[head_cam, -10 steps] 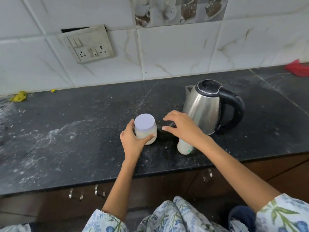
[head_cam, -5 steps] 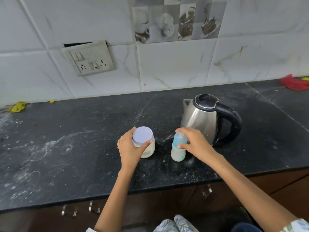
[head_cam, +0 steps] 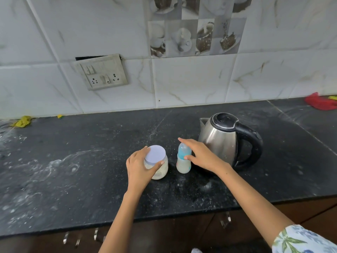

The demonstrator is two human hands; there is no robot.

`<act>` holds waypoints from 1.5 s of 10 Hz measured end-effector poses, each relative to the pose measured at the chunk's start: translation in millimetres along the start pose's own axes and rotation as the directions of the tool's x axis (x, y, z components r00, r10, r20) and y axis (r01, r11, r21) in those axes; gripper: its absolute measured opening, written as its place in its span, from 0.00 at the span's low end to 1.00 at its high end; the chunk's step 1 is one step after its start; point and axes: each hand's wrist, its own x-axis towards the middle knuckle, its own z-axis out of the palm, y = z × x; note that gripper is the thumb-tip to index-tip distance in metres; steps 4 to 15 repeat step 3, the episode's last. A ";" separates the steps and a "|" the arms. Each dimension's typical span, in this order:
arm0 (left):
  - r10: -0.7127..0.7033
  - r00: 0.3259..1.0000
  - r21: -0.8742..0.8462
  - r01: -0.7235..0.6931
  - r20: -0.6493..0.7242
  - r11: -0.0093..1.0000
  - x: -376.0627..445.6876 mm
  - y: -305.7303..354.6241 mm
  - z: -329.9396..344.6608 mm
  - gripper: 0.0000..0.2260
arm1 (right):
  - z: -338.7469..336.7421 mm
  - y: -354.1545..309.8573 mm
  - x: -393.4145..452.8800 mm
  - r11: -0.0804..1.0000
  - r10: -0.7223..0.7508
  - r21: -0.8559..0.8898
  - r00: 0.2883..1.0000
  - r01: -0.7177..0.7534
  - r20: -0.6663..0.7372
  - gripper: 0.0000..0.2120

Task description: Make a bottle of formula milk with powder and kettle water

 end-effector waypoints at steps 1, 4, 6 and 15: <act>0.073 0.997 0.081 -0.076 0.032 0.994 -4.1 2.1 -4.4 0.29 | 3.3 -3.3 -9.4 0.997 -0.020 -0.070 0.996 0.014 -0.087 0.34; 0.232 0.965 0.265 -0.193 -0.126 0.945 9.2 42.1 -34.6 0.29 | -20.8 -28.4 -22.6 0.976 -0.140 -0.207 0.910 0.061 -0.390 0.31; 0.232 0.965 0.265 -0.193 -0.126 0.945 9.2 42.1 -34.6 0.29 | -20.8 -28.4 -22.6 0.976 -0.140 -0.207 0.910 0.061 -0.390 0.31; 0.232 0.965 0.265 -0.193 -0.126 0.945 9.2 42.1 -34.6 0.29 | -20.8 -28.4 -22.6 0.976 -0.140 -0.207 0.910 0.061 -0.390 0.31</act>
